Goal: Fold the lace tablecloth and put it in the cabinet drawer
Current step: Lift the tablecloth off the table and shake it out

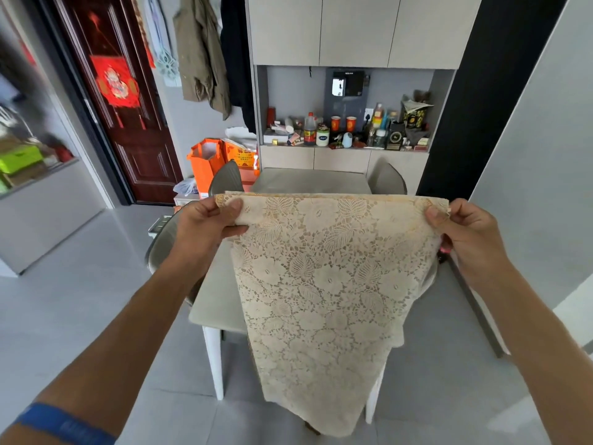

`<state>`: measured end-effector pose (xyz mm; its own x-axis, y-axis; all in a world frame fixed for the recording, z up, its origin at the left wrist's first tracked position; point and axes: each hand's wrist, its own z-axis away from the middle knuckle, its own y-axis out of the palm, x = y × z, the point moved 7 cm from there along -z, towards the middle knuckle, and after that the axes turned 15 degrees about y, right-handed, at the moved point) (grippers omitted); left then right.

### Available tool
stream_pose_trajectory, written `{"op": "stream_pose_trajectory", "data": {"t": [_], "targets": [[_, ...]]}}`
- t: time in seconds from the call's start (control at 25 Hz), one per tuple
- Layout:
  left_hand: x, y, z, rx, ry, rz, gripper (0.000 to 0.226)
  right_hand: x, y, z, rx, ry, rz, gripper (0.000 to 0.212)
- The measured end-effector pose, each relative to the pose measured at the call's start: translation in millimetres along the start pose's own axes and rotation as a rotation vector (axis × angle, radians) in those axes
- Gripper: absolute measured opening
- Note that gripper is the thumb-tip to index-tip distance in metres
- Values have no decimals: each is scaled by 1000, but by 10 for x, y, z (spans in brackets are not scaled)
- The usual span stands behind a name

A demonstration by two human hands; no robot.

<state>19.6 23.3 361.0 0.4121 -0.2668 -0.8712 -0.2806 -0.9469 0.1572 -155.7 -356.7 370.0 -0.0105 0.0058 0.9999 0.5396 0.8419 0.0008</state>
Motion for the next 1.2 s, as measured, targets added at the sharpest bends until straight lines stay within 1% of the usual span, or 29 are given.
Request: {"op": "stream_pose_trajectory", "data": {"t": [0.16,0.28,0.36,0.44,0.52,0.56,0.6,0.64,0.72,0.76,0.84,0.92,0.96,1.04,1.12,1.2], "targets": [[-128,87,-533,-22,33,-85,23,313,87,-395,-55,-2,19,33],[-41,68,-1178,-34,66,-71,14,447,269,-986,-69,47,-9,30],[229,62,-1677,-32,29,-71,10,414,476,-1540,-83,157,-33,26],[705,67,-2231,-60,-57,-83,9,220,757,-2163,-100,303,-56,25],[1145,134,-2846,-99,-134,-109,7,84,1066,-2797,-158,369,-99,23],[1273,160,-3172,-126,-145,-126,6,126,1218,-3091,-194,351,-128,22],[1288,195,-3481,-144,-108,-132,6,251,1336,-3317,-226,294,-186,20],[1187,281,-3811,-130,-16,-102,8,459,1411,-3507,-234,193,-277,20],[750,489,-4486,-46,240,50,17,1040,1525,-3894,-179,-64,-499,23],[532,562,-4732,4,335,131,17,1320,1544,-4031,-134,-175,-588,23],[242,617,-5024,78,446,220,16,1731,1563,-4187,-48,-319,-660,23],[226,562,-5029,120,481,209,17,1789,1556,-4230,-12,-364,-619,21],[313,502,-4936,133,483,182,17,1678,1533,-4205,-17,-361,-580,18],[645,363,-4579,156,462,112,17,1247,1470,-4079,-36,-320,-531,17],[1203,136,-4007,135,334,41,11,604,1399,-3853,-5,-228,-491,21],[1901,-141,-3247,51,117,28,9,-223,1314,-3559,24,-87,-486,20]]}}
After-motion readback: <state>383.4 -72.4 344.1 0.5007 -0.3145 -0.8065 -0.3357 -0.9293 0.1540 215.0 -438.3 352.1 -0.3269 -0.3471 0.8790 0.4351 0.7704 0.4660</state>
